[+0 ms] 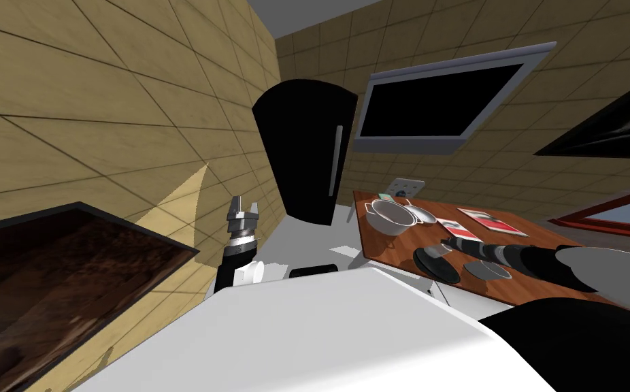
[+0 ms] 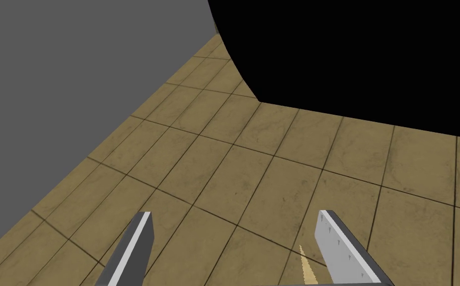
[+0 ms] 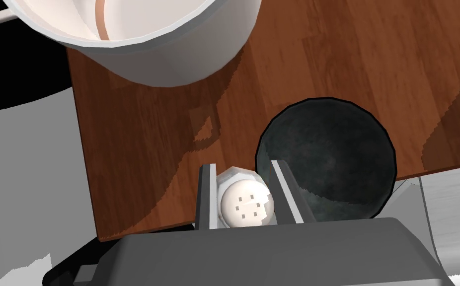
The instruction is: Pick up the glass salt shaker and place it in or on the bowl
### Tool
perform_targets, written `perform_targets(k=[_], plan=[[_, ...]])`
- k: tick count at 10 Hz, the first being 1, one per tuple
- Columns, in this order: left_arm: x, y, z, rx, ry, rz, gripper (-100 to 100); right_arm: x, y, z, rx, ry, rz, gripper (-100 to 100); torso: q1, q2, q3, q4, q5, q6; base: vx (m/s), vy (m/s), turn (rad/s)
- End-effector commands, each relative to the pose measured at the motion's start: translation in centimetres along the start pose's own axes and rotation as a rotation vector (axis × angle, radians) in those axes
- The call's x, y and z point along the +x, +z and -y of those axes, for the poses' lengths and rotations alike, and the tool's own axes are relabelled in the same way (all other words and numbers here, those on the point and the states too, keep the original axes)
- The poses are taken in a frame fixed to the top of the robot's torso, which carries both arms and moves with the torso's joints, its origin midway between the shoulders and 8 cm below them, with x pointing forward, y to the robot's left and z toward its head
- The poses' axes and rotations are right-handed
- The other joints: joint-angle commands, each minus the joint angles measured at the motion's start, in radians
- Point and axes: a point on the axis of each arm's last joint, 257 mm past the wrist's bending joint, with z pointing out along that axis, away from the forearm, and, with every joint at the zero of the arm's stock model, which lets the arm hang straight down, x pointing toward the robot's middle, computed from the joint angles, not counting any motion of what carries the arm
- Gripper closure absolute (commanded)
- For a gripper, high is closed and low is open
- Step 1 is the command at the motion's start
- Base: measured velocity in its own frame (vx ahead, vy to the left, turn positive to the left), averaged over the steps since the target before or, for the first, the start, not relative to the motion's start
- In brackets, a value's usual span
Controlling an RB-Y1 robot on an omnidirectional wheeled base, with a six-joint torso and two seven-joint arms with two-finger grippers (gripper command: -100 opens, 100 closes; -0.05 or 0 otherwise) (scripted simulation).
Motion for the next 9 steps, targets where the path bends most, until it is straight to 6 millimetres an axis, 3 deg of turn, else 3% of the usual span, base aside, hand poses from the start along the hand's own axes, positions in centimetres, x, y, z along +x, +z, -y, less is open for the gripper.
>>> perform_targets(k=[1,3,8,9], plan=[[0.0,0.0,0.0,0.000,0.000,0.000,0,-0.2,-0.5,-0.2,-0.008,-0.001,0.032,100,0.000,0.000,0.000,0.000,0.000,0.000,-0.087,-0.107,0.123],[0.0,0.0,0.0,0.000,0.000,0.000,0,-1.0,-0.9,-0.4,-0.020,-0.008,0.072,100,0.000,-0.001,-0.001,0.000,0.000,0.001,-0.061,-0.085,0.072],[0.0,0.0,0.0,0.000,0.000,0.000,0,-5.8,-1.4,-1.7,-0.075,-0.047,0.244,100,0.001,-0.006,-0.004,-0.002,0.000,0.000,-0.023,-0.104,0.065],[0.0,0.0,0.0,0.000,0.000,0.000,0,-5.1,-1.2,-1.4,-0.067,-0.041,0.220,100,0.000,-0.007,-0.004,-0.002,0.000,0.000,-0.001,-0.050,0.008]])
